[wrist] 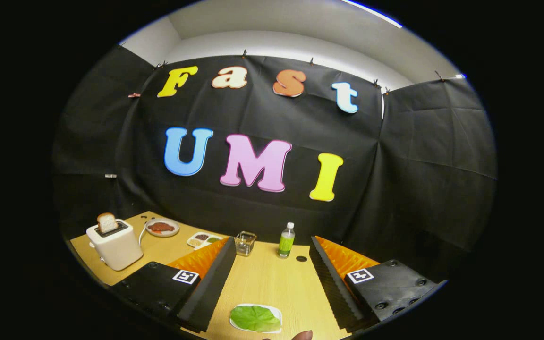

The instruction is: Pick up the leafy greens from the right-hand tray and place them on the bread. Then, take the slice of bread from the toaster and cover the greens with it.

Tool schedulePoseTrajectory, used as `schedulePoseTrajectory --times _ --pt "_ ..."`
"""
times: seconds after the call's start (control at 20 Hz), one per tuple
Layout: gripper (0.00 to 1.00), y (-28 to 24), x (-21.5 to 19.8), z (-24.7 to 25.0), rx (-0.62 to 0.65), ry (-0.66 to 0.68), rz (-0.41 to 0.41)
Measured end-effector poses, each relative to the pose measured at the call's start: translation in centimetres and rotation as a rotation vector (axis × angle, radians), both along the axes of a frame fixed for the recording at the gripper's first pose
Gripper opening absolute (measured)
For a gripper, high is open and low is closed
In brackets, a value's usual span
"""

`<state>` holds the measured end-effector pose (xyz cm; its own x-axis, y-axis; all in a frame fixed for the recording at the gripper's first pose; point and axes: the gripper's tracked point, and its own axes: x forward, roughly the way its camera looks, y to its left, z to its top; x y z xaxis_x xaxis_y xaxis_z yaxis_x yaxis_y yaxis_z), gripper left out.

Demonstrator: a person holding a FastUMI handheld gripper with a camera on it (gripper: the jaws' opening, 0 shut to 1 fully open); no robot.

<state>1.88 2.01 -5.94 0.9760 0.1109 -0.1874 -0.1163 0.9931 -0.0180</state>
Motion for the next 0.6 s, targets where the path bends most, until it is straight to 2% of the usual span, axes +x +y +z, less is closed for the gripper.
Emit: schedulePoseTrajectory --times 0.3,0.6 --pt "0.97 2.8 -1.3 -13.5 -0.045 0.434 0.243" --pt "0.95 2.4 -2.9 -26.7 -0.130 0.750 0.333"
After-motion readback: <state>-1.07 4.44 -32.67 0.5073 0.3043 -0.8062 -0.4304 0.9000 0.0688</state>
